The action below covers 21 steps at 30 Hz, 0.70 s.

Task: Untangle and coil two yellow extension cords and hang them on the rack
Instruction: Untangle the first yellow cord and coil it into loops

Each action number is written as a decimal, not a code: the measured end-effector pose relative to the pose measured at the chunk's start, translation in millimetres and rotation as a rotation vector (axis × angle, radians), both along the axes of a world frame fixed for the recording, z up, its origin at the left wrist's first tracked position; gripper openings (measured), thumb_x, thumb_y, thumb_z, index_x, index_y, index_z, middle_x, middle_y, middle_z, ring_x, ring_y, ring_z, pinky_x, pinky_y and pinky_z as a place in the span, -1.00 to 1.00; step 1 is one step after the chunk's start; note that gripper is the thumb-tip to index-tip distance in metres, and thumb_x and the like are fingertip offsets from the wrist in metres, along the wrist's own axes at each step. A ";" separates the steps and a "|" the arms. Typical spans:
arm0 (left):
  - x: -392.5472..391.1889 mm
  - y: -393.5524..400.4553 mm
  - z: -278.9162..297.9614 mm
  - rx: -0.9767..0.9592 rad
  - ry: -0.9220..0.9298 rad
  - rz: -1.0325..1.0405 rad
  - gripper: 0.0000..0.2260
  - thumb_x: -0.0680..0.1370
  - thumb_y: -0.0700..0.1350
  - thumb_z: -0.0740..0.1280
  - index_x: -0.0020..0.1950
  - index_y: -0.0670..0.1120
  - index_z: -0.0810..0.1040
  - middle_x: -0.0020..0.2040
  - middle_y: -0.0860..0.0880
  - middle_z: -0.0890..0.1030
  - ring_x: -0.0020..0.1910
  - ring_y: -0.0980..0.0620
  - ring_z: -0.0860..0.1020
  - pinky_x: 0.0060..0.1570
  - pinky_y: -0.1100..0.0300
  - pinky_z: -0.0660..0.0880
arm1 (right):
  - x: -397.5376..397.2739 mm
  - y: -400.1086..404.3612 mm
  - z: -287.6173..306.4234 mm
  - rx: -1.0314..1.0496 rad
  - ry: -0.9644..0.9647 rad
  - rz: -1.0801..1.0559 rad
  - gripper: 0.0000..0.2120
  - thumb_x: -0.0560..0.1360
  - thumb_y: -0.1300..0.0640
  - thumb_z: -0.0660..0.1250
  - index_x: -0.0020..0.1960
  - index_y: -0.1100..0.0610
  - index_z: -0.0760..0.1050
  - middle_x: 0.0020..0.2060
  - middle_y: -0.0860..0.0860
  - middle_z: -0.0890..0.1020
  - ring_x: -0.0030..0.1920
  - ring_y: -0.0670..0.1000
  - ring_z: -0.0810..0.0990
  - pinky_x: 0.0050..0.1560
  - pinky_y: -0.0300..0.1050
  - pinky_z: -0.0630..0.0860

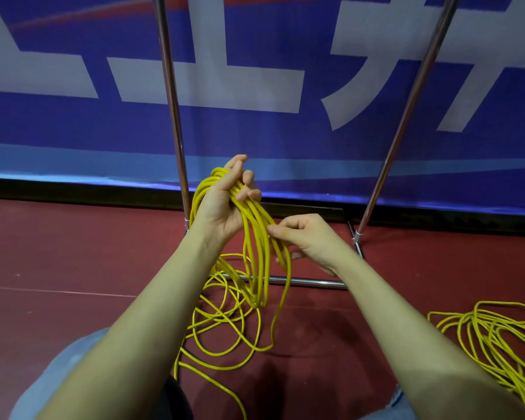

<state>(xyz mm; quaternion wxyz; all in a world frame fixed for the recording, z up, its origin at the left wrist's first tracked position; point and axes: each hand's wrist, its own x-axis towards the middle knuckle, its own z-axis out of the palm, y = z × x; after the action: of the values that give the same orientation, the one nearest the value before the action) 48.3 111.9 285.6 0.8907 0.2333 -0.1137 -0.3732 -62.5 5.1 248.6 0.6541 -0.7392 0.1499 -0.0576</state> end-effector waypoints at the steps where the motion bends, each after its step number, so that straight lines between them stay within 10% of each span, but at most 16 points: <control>1: 1.2 1.3 0.3 0.008 0.003 -0.013 -0.86 0.62 -0.21 0.10 -0.06 -0.13 0.43 -0.47 -0.03 0.45 -0.62 0.15 0.34 -0.49 0.32 0.48 | 0.5 -0.2 -0.2 -0.018 -0.030 -0.021 -0.83 0.49 0.16 0.37 -0.26 0.17 0.53 -0.40 0.12 0.58 -0.41 0.03 0.57 -0.33 -0.15 0.51; 5: 3.5 2.3 -0.9 0.002 -0.020 -0.024 -0.79 0.57 -0.21 0.18 -0.17 -0.17 0.58 -0.40 -0.04 0.57 -0.39 0.05 0.58 -0.09 0.00 0.61 | -1.6 -2.6 3.1 -0.002 -0.101 -0.005 -0.88 0.55 0.23 0.28 -0.16 0.16 0.52 -0.45 0.03 0.60 -0.50 -0.03 0.58 -0.42 -0.22 0.51; 15: 4.1 4.8 0.1 -0.089 -0.097 0.007 -0.73 0.66 -0.16 0.03 0.26 0.03 0.43 -0.48 0.03 0.49 -0.70 0.19 0.24 -0.61 0.41 0.30 | 5.8 9.0 -7.0 -0.218 -0.145 0.017 -0.77 0.36 0.19 0.51 -0.12 0.01 0.48 -0.39 -0.19 0.51 -0.36 -0.15 0.39 -0.30 -0.32 0.34; 21: 1.1 1.4 2.2 -0.043 -0.096 0.109 -0.77 0.63 -0.15 0.12 0.08 -0.08 0.58 -0.38 0.02 0.54 -0.42 0.12 0.52 -0.04 0.21 0.55 | 12.5 17.9 -12.8 -0.315 -0.225 -0.017 -0.78 0.39 0.28 0.48 -0.17 0.05 0.48 -0.34 -0.09 0.51 -0.33 -0.17 0.41 -0.23 -0.26 0.36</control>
<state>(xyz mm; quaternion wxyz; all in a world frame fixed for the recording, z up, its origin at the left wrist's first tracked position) 49.4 113.3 287.8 0.9080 0.2376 -0.1514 -0.3099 -50.0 23.0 235.8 0.5422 -0.8202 0.0714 -0.1680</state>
